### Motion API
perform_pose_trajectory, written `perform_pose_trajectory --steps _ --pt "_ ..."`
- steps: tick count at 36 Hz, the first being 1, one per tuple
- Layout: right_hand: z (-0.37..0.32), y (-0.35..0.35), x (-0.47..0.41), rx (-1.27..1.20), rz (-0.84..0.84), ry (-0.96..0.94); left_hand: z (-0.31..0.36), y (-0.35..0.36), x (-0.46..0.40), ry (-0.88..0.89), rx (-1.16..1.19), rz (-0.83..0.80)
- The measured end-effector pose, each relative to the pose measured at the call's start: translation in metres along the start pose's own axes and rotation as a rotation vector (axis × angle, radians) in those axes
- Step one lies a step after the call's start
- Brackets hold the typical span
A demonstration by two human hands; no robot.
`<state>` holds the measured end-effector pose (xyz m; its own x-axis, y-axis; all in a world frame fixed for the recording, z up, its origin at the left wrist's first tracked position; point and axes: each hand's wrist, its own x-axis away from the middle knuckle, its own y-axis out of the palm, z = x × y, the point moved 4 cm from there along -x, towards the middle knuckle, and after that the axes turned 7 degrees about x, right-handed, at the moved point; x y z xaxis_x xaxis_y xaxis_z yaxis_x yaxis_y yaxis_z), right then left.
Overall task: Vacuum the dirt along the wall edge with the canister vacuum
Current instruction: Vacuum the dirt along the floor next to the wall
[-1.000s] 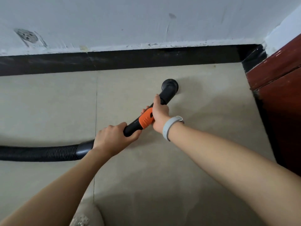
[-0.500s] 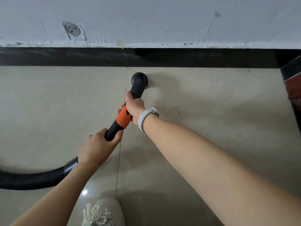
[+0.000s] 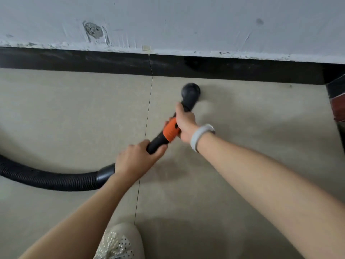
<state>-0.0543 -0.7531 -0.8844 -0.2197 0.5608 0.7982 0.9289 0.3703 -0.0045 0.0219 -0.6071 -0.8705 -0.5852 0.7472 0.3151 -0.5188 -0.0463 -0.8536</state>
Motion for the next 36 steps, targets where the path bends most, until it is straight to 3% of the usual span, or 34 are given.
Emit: perform_pose_trajectory --steps 6,11,28,32,36 --pt "-0.015 0.05 0.0 0.16 -0.173 -0.092 -0.027 -0.029 -0.003 -0.147 0.08 0.128" --pt "0.031 0.052 0.019 0.125 -0.109 0.046 -0.048 -0.017 0.034 -0.118 0.056 0.015" --pt "0.1 -0.203 0.074 -0.399 0.451 0.204 0.12 0.074 0.063 0.482 -0.205 -0.452" --pt "0.094 -0.239 0.079 -0.436 0.491 0.209 0.161 0.091 0.06 0.547 -0.24 -0.496" --pt "0.058 -0.271 0.068 -0.379 0.488 0.184 0.2 0.102 0.05 0.513 -0.182 -0.427"
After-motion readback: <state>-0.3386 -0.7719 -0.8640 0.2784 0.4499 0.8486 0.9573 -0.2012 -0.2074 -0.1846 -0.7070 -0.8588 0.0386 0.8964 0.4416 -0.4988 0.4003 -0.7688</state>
